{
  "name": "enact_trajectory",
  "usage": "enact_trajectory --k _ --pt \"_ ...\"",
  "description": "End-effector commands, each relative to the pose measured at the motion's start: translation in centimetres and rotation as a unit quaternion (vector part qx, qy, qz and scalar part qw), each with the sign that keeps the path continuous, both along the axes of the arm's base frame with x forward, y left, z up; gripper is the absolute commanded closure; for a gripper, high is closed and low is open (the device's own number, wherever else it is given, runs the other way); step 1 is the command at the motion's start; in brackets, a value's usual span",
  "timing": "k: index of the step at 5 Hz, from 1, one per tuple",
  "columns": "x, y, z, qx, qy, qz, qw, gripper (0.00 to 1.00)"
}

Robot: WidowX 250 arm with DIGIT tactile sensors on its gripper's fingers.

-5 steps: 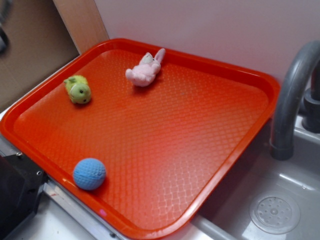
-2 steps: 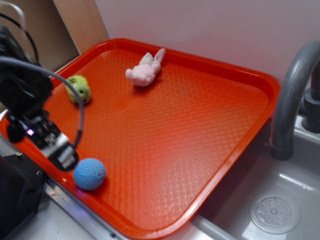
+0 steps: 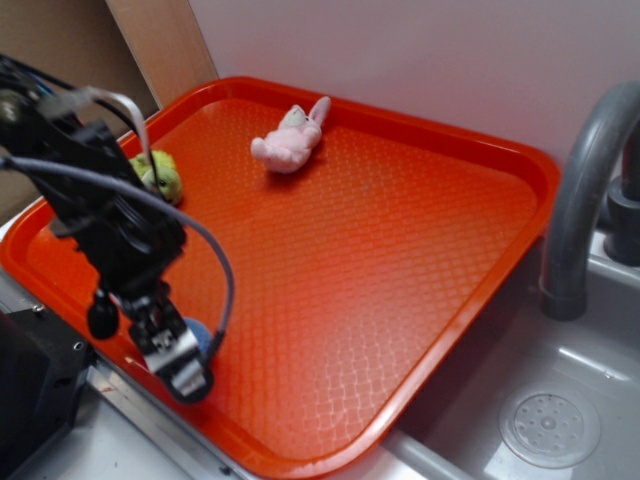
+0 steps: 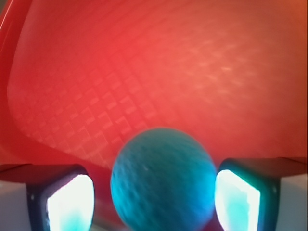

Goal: Grab the blue ball.

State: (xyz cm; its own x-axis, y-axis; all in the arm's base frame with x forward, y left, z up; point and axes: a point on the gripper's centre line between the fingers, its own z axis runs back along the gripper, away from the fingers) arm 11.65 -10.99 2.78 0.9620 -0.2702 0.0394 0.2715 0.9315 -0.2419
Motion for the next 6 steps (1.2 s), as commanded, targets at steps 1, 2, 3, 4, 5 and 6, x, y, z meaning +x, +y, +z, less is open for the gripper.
enact_trajectory --k 1,2,3,4,5,6 --pt "-0.3 0.3 0.4 0.003 -0.009 0.016 1.0 1.0" --pt "1.2 3.0 5.2 0.038 -0.044 -0.003 0.998 1.0" --pt "3.1 7.4 10.0 0.013 -0.043 0.026 0.999 1.0" --pt "4.4 10.8 13.8 0.027 -0.05 0.081 0.995 1.0" --pt "5.7 14.8 16.8 0.088 -0.071 0.192 0.975 1.0" --pt "6.6 15.3 18.0 0.086 -0.08 0.195 0.974 1.0"
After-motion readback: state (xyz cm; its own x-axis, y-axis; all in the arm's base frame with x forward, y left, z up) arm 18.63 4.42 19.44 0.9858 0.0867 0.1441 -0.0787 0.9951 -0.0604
